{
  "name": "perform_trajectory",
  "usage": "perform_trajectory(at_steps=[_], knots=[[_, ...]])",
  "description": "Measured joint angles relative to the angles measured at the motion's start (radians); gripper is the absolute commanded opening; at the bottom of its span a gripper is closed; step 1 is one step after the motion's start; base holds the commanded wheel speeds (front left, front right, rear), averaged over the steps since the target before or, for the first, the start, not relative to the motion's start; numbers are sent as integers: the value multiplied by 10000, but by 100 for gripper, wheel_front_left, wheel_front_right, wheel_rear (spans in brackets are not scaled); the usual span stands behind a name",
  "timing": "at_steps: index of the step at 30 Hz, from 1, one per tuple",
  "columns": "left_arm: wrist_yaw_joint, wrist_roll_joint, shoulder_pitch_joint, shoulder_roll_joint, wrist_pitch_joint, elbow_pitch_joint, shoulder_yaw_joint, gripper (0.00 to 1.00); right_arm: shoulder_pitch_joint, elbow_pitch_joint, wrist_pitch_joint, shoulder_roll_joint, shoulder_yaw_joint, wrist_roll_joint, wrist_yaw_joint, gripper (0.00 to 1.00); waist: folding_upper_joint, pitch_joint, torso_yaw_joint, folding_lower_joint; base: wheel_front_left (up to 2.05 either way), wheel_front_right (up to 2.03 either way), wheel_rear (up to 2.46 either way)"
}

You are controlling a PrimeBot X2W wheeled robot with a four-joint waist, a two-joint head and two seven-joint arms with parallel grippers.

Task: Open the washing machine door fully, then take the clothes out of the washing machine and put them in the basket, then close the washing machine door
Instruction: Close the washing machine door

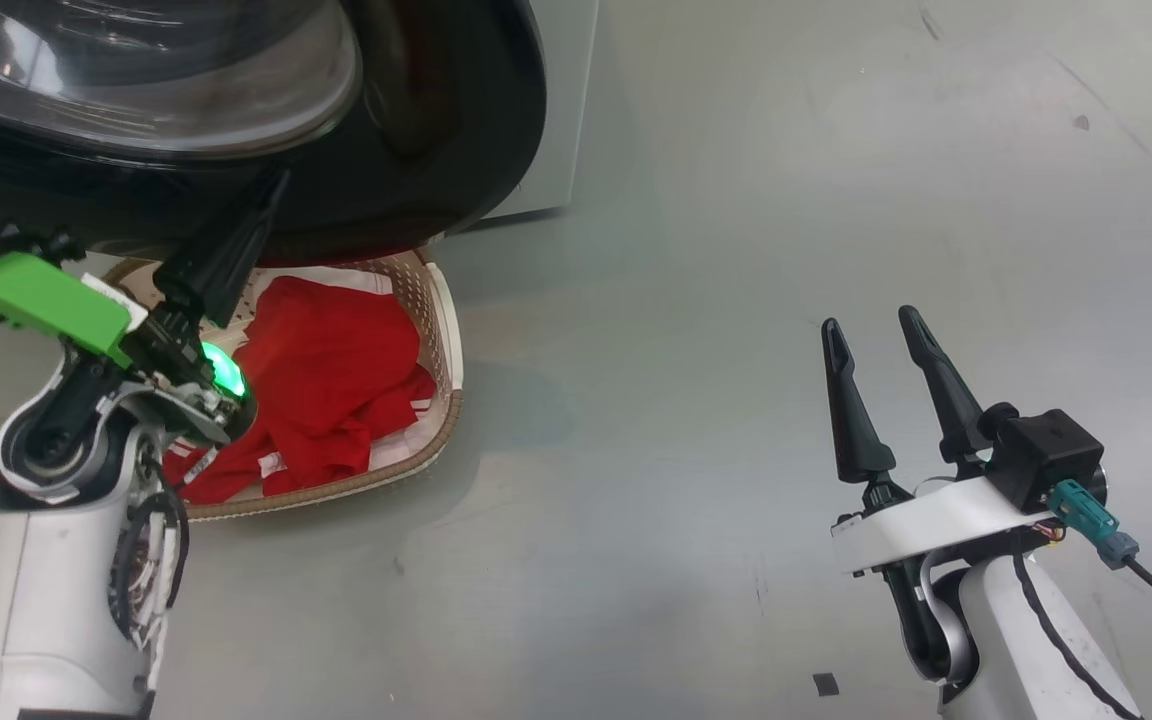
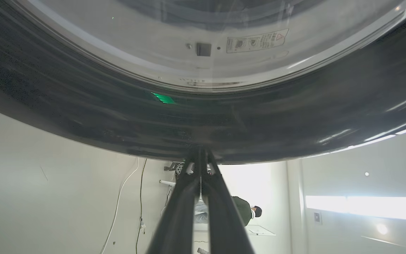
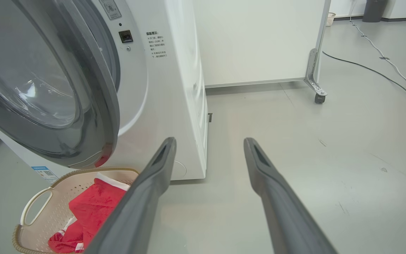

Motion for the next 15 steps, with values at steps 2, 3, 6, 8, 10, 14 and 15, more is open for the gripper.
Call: perform_trajectory(at_steps=[2,3,6,8,10,14,15], knots=[[0,-8,333,-40,2,-21,71,22,82,63,0,0,0,-25,4,100,0,-125,132,0,0,0,0],[0,-10,516,-69,0,-88,140,37,114,100,0,0,-2,-27,8,100,0,-192,194,0,0,0,0],[0,-8,1014,-130,-25,-453,343,70,155,169,0,0,-35,-113,33,100,0,-417,375,0,0,0,0],[0,-4,1302,-199,-136,-686,512,100,235,226,0,0,-81,-115,35,100,0,-566,497,0,0,0,0],[0,-2,1589,-380,-389,-963,828,100,369,301,-2,-2,-146,-127,50,100,0,-711,628,0,0,0,0],[-2,31,2204,-579,-869,-1496,1371,100,533,378,-2,-2,-178,-201,96,100,0,-1024,873,0,0,0,0],[-2,56,2382,-604,-1009,-1605,1513,100,551,416,-2,-2,-178,-205,111,100,0,-1107,926,0,0,0,0]])
